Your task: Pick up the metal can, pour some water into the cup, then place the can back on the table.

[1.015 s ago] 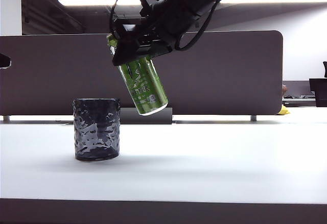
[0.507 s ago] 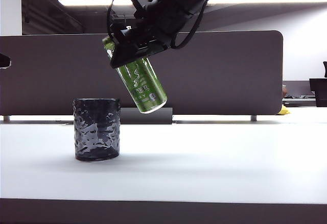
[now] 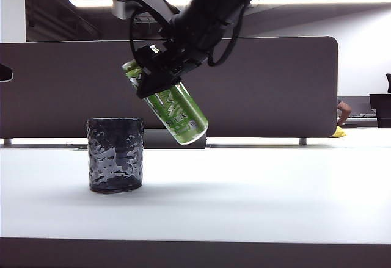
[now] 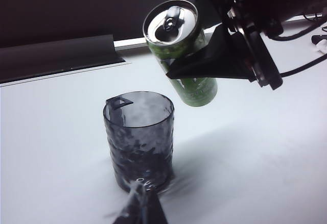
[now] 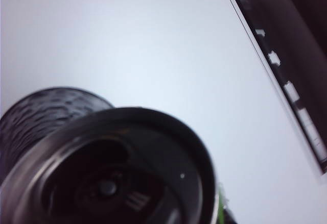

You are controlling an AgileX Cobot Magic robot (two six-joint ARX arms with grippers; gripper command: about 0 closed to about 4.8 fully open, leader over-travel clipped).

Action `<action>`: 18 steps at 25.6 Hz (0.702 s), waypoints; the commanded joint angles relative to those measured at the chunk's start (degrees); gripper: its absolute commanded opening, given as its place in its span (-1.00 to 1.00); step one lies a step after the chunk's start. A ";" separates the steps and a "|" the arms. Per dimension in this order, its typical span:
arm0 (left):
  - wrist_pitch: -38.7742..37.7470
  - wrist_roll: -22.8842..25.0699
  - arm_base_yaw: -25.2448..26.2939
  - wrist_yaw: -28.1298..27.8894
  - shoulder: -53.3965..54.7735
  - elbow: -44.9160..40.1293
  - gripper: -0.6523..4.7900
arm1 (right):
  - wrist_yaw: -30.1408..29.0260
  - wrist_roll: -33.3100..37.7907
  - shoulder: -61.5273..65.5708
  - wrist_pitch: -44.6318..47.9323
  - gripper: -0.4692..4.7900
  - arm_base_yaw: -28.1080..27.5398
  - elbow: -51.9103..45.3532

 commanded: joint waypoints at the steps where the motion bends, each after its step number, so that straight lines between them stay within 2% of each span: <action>1: 0.72 0.00 0.09 0.04 0.07 0.07 -0.78 | 1.79 -3.76 1.20 0.59 0.29 1.09 2.95; 18: 0.77 0.00 0.09 0.04 0.07 0.07 -0.78 | 8.20 -10.51 2.97 -0.31 0.29 2.21 4.24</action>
